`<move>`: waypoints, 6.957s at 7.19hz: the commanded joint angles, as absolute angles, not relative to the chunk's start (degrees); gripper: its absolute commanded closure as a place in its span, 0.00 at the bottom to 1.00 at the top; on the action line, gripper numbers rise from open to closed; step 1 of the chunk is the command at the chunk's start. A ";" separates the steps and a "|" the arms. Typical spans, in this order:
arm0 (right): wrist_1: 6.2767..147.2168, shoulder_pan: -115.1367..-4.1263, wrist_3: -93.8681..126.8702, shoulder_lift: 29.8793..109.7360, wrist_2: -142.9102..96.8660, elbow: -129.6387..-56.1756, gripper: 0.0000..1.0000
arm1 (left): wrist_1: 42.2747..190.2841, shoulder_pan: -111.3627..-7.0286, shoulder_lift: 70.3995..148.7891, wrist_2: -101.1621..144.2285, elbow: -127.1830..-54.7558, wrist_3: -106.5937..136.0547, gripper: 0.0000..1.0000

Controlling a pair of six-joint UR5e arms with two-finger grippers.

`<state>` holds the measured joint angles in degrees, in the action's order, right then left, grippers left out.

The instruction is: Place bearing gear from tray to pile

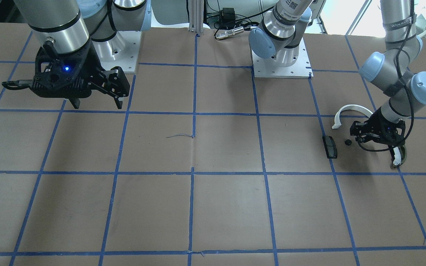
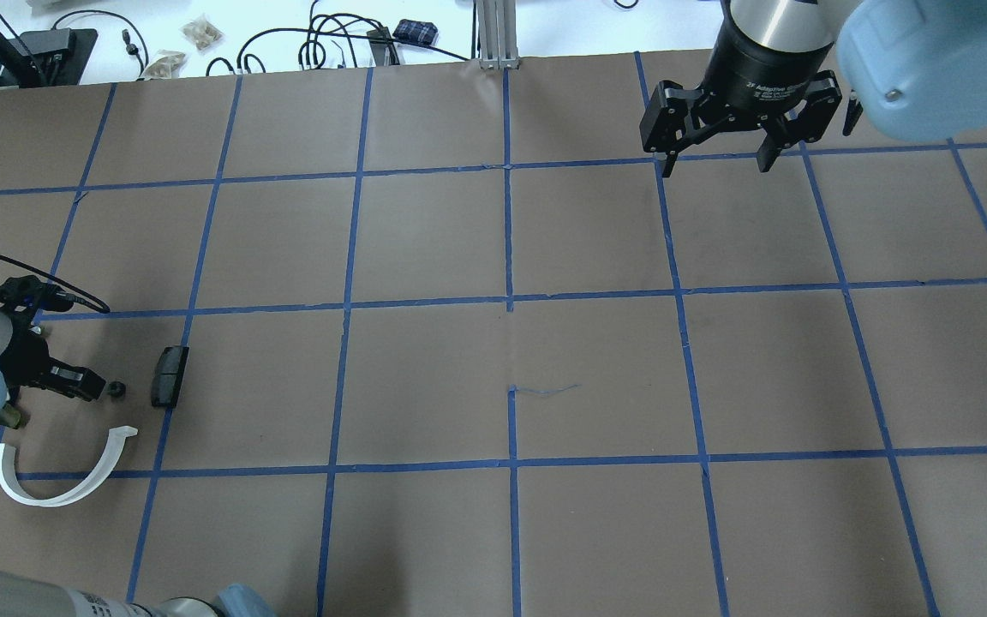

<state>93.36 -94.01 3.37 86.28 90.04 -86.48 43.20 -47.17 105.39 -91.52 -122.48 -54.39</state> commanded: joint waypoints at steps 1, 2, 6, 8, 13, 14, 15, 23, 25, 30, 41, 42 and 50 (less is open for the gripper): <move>93.43 -94.04 3.43 86.31 90.00 -86.48 0.00 | 43.42 -47.28 105.47 -89.48 -122.17 -53.97 0.97; 93.43 -94.04 3.25 86.31 90.17 -86.57 0.00 | 44.03 -47.29 105.47 -89.30 -122.17 -52.31 0.93; 93.52 -93.96 3.34 86.31 90.09 -86.57 0.00 | 44.12 -47.81 104.34 -86.57 -122.08 -49.75 0.09; 93.69 -94.04 3.34 86.31 89.91 -86.57 0.00 | 47.26 -54.27 98.90 -87.53 -120.34 -46.16 0.08; 93.96 -94.13 3.34 86.31 90.09 -86.57 0.00 | 89.13 -80.80 90.97 -90.43 -92.44 -2.43 0.03; 93.87 -94.13 3.43 86.31 90.17 -86.57 0.00 | 93.12 -83.99 91.58 -90.61 -87.24 -0.81 0.00; 93.87 -94.13 3.43 86.31 90.18 -86.57 0.00 | 94.73 -85.15 90.71 -90.70 -85.97 0.60 0.00; 93.87 -94.22 3.43 86.31 90.09 -86.57 0.00 | 91.76 -89.65 89.73 -90.35 -85.87 1.58 0.00; 94.13 -94.13 3.51 86.31 90.09 -86.48 0.00 | 91.67 -89.65 89.65 -90.35 -85.96 1.67 0.00; 94.04 -94.13 3.52 86.31 90.09 -86.48 0.00 | 91.67 -89.65 89.82 -90.26 -85.96 1.67 0.00; 94.04 -94.22 3.52 86.31 90.09 -86.48 0.00 | 90.35 -89.65 90.61 -90.09 -85.17 1.67 0.00; 94.04 -94.22 3.52 86.31 90.17 -86.57 0.00 | 90.35 -89.65 90.62 -89.74 -85.25 1.67 0.00; 93.69 -94.13 3.52 86.40 90.09 -86.48 0.00 | 90.35 -89.74 90.61 -89.56 -84.91 1.67 0.00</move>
